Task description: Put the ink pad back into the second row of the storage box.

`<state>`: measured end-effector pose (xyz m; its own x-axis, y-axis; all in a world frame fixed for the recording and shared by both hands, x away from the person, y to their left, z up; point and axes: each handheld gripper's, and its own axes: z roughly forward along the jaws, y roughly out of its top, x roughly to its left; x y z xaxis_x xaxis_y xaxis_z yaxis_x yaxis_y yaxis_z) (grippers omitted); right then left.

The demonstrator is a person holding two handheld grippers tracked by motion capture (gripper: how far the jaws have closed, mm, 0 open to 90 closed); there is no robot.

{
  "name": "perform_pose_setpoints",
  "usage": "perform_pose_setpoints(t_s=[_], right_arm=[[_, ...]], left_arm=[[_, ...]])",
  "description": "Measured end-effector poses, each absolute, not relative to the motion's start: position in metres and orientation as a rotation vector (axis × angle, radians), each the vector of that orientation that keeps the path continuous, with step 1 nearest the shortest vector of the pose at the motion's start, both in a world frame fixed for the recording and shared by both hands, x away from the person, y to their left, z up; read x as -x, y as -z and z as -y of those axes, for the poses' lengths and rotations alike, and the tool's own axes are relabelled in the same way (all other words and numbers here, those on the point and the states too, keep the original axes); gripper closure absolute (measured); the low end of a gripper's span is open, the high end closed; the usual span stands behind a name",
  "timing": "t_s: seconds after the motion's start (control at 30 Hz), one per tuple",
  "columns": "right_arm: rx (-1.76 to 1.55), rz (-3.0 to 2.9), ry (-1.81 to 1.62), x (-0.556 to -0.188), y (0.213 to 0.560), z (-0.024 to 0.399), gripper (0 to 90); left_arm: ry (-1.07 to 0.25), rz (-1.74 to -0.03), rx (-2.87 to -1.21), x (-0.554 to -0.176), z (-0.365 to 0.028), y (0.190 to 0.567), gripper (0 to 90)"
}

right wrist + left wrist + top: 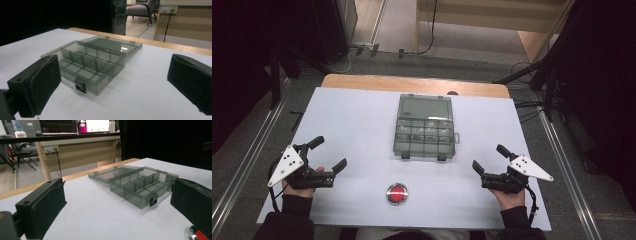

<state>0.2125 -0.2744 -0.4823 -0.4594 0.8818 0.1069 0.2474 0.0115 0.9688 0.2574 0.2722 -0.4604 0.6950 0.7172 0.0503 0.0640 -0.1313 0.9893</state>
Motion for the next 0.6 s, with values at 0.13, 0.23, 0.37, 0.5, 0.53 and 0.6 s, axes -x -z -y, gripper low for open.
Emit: perform_pose_setpoints(t_s=[0.13,0.23,0.37,0.5,0.53,0.6], right_arm=[[-1.153,-1.746,-1.478,-0.2116,0.4828,0.2748,0.0],[-1.153,-1.75,-1.479,-0.2117,0.4833,0.2753,0.0],[-1.159,-1.746,-1.47,-0.2119,0.4834,0.2756,0.0],[-1.157,-1.751,-1.478,-0.2127,0.4836,0.2754,0.0],[-1.158,-1.755,-1.476,-0.2127,0.4838,0.275,0.0],[-1.157,-1.766,-1.475,-0.2133,0.4845,0.2738,0.0]], left_arm=[[-0.642,-0.653,-1.622,-0.2571,-0.2735,0.4601,0.0],[-0.644,-0.647,-1.619,-0.2564,-0.2734,0.4598,0.0],[-0.647,-0.643,-1.618,-0.2553,-0.2734,0.4595,0.0],[-0.645,-0.646,-1.617,-0.2552,-0.2739,0.4596,0.0],[-0.644,-0.646,-1.617,-0.2553,-0.2739,0.4596,0.0],[-0.642,-0.646,-1.619,-0.2554,-0.2738,0.4597,0.0]])
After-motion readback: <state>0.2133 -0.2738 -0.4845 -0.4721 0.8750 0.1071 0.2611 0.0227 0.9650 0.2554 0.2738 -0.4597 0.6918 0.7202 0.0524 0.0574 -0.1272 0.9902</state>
